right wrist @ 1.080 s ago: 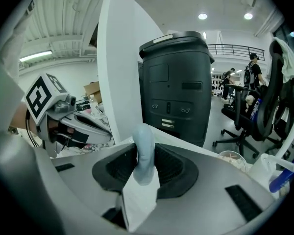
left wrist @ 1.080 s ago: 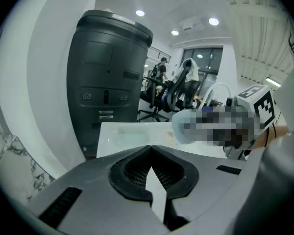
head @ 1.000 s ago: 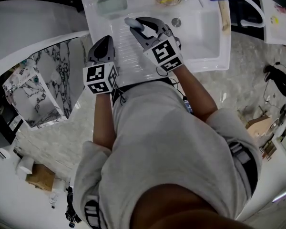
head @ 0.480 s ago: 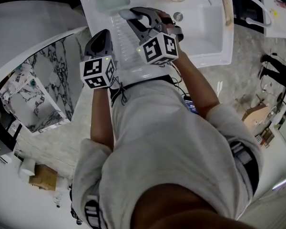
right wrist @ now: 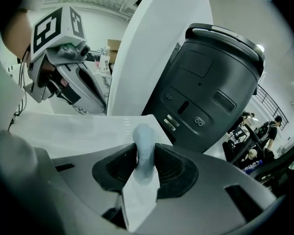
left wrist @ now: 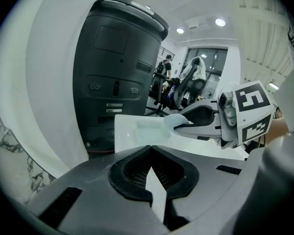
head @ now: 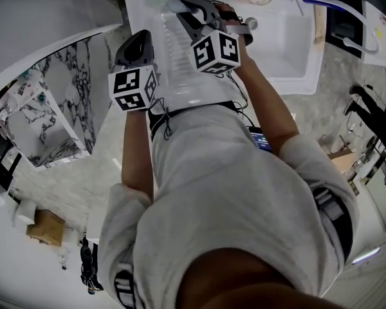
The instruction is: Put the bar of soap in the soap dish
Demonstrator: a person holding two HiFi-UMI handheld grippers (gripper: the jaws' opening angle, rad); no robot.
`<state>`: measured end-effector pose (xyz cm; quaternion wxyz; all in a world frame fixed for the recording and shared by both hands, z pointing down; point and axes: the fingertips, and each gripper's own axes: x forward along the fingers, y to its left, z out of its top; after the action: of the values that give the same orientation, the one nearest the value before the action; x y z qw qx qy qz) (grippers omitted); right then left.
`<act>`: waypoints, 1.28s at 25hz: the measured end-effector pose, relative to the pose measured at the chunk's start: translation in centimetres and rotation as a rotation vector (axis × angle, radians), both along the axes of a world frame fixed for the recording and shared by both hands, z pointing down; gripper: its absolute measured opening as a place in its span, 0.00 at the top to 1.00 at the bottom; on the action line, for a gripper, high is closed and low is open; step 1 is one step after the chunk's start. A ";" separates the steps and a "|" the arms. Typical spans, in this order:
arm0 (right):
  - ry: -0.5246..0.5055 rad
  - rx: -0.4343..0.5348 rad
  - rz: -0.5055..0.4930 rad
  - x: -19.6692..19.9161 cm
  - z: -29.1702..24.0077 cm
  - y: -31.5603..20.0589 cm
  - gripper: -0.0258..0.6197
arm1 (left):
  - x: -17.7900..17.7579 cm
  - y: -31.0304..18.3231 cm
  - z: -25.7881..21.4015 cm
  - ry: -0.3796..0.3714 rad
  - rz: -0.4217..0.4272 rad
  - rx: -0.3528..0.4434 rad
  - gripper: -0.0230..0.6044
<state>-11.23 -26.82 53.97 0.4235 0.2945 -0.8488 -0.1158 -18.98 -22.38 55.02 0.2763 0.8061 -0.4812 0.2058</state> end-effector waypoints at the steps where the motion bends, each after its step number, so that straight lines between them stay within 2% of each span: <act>1: 0.010 -0.004 -0.005 -0.2 0.3 -0.1 0.78 | -0.2 0.1 0.1 0.001 -0.006 -0.003 0.93; 14: 0.141 -0.018 -0.047 -1.3 2.9 -2.4 0.78 | -2.1 0.1 0.8 -0.004 -0.046 -0.022 0.93; 32: 0.220 0.009 -0.098 -2.5 4.0 -3.2 0.78 | -2.3 1.5 1.6 0.009 -0.069 -0.052 0.93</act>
<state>-13.70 -29.99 58.01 0.5068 0.2403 -0.8099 -0.1719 -21.26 -20.84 56.58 0.3063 0.7825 -0.5019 0.2050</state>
